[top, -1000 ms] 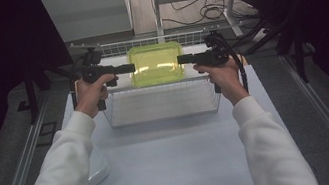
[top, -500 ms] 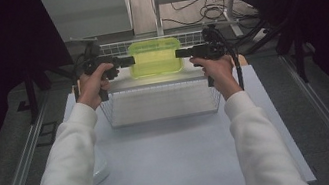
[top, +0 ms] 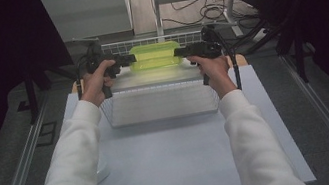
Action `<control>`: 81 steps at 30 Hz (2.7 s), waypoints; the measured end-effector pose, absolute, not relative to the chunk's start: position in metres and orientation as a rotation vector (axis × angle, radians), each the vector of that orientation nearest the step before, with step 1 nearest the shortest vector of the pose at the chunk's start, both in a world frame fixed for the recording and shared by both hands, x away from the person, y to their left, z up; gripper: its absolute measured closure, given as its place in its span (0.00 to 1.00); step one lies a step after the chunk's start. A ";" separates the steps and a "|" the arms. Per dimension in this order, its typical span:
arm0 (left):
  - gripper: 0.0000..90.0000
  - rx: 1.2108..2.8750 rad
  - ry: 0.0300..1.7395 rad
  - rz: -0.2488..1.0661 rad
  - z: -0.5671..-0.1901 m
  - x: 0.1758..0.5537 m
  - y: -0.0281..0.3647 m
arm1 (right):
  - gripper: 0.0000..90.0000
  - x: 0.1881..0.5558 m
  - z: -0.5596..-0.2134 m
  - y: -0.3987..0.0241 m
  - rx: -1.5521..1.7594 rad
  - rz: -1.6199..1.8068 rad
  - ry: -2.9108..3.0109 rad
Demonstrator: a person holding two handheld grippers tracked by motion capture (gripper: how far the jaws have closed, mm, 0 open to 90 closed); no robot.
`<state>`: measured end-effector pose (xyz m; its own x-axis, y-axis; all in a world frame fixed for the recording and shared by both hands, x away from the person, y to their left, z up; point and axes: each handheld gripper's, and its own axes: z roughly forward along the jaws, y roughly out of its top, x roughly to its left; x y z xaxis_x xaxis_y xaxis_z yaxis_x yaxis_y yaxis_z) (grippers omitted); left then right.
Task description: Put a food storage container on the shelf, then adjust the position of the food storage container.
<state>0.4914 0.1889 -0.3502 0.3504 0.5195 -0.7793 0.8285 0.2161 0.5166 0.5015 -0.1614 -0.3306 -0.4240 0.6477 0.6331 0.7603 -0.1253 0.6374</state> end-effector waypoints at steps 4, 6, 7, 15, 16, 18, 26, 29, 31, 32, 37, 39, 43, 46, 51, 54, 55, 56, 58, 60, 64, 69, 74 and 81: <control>0.57 1.492 1.312 -0.193 -0.345 0.486 0.185 | 0.56 0.496 -0.329 -0.159 -1.681 -1.652 -2.039; 0.50 1.517 1.289 -0.128 -0.341 0.481 0.181 | 0.45 0.492 -0.325 -0.158 -1.717 -1.691 -2.077; 0.46 1.521 1.276 -0.102 -0.338 0.479 0.181 | 0.41 0.489 -0.323 -0.158 -1.728 -1.707 -2.095; 0.31 1.604 1.138 0.076 -0.310 0.446 0.178 | 0.32 0.464 -0.299 -0.168 -1.655 -1.811 -2.280; 0.30 1.623 1.122 0.100 -0.308 0.440 0.177 | 0.32 0.459 -0.296 -0.169 -1.615 -1.811 -2.321; 0.29 1.658 1.091 0.132 -0.306 0.428 0.177 | 0.32 0.449 -0.291 -0.171 -1.536 -1.783 -2.422; 0.28 1.796 1.051 0.148 -0.313 0.377 0.177 | 0.34 0.403 -0.289 -0.175 -1.326 -1.616 -2.669; 0.28 1.830 1.037 0.166 -0.320 0.357 0.175 | 0.36 0.386 -0.293 -0.180 -1.264 -1.592 -2.697; 0.28 1.849 1.021 0.175 -0.326 0.343 0.174 | 0.37 0.375 -0.297 -0.183 -1.230 -1.579 -2.697; 0.28 1.858 1.011 0.175 -0.329 0.337 0.173 | 0.38 0.370 -0.300 -0.184 -1.213 -1.561 -2.709; 0.29 1.890 0.985 0.171 -0.349 0.308 0.173 | 0.39 0.345 -0.318 -0.191 -1.155 -1.509 -2.738; 0.29 1.889 0.988 0.144 -0.360 0.300 0.174 | 0.39 0.336 -0.327 -0.194 -1.140 -1.488 -2.733; 0.29 1.909 1.013 0.129 -0.382 0.289 0.175 | 0.40 0.323 -0.351 -0.200 -1.134 -1.413 -2.729; 0.30 1.920 1.034 0.114 -0.397 0.283 0.173 | 0.40 0.316 -0.367 -0.204 -1.146 -1.362 -2.728; 0.30 1.967 1.048 0.072 -0.422 0.276 0.169 | 0.40 0.310 -0.387 -0.208 -1.155 -1.310 -2.723; 0.30 2.007 1.054 0.062 -0.431 0.275 0.166 | 0.40 0.308 -0.396 -0.209 -1.157 -1.292 -2.720; 0.30 2.011 1.057 0.064 -0.433 0.275 0.165 | 0.40 0.308 -0.398 -0.210 -1.157 -1.289 -2.714; 0.30 2.014 1.055 0.060 -0.434 0.274 0.165 | 0.40 0.308 -0.401 -0.210 -1.159 -1.277 -2.712; 0.30 2.021 1.051 0.061 -0.435 0.274 0.164 | 0.40 0.308 -0.405 -0.210 -1.158 -1.249 -2.723; 0.30 2.023 1.050 0.064 -0.435 0.273 0.164 | 0.40 0.308 -0.407 -0.211 -1.166 -1.247 -2.722; 0.30 2.025 1.052 0.062 -0.437 0.272 0.165 | 0.40 0.308 -0.409 -0.211 -1.169 -1.249 -2.719; 0.30 2.034 1.056 0.071 -0.438 0.271 0.167 | 0.41 0.308 -0.412 -0.209 -1.161 -1.237 -2.717; 0.30 2.026 1.066 0.084 -0.436 0.269 0.173 | 0.41 0.308 -0.413 -0.209 -1.165 -1.234 -2.713; 0.29 2.024 1.080 0.098 -0.433 0.266 0.181 | 0.39 0.308 -0.418 -0.209 -1.164 -1.218 -2.718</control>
<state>0.2664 0.1812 -0.4327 0.6288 0.7216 -0.2897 0.6579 -0.2950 0.6929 0.3080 -0.2089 -0.4175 -0.7334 0.6398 0.2296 0.5971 0.4450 0.6674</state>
